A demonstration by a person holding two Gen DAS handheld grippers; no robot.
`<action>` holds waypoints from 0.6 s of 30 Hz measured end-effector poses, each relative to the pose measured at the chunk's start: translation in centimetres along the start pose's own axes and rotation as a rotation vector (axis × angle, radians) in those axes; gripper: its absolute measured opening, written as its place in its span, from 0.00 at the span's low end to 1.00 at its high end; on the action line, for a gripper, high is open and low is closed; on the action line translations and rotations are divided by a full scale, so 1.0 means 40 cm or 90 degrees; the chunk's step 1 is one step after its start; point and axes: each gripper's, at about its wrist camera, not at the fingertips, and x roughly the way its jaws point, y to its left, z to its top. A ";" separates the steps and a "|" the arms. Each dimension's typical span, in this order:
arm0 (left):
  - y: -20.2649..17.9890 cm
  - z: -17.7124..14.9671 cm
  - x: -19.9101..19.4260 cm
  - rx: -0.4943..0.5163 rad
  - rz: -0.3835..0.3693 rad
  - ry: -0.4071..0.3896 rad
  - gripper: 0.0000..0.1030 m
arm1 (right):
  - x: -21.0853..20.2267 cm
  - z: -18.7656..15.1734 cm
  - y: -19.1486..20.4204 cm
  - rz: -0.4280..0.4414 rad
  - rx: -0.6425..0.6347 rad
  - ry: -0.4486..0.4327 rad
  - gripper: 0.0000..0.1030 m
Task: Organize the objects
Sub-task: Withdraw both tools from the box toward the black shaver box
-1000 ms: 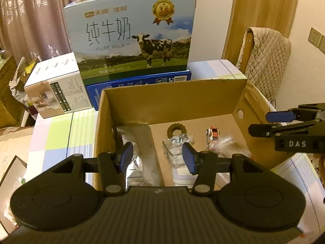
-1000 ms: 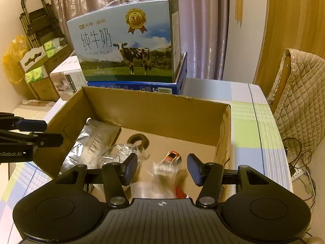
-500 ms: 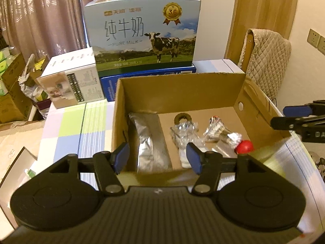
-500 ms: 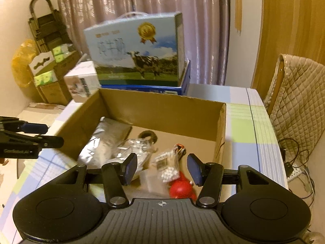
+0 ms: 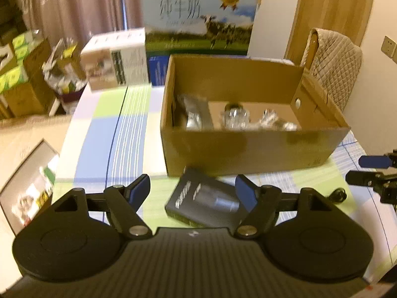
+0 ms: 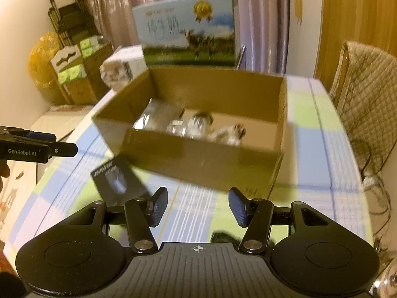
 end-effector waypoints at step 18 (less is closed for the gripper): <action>0.076 -0.088 0.137 -0.014 -0.004 0.053 0.84 | 0.178 -0.076 0.060 0.028 -0.033 0.081 0.50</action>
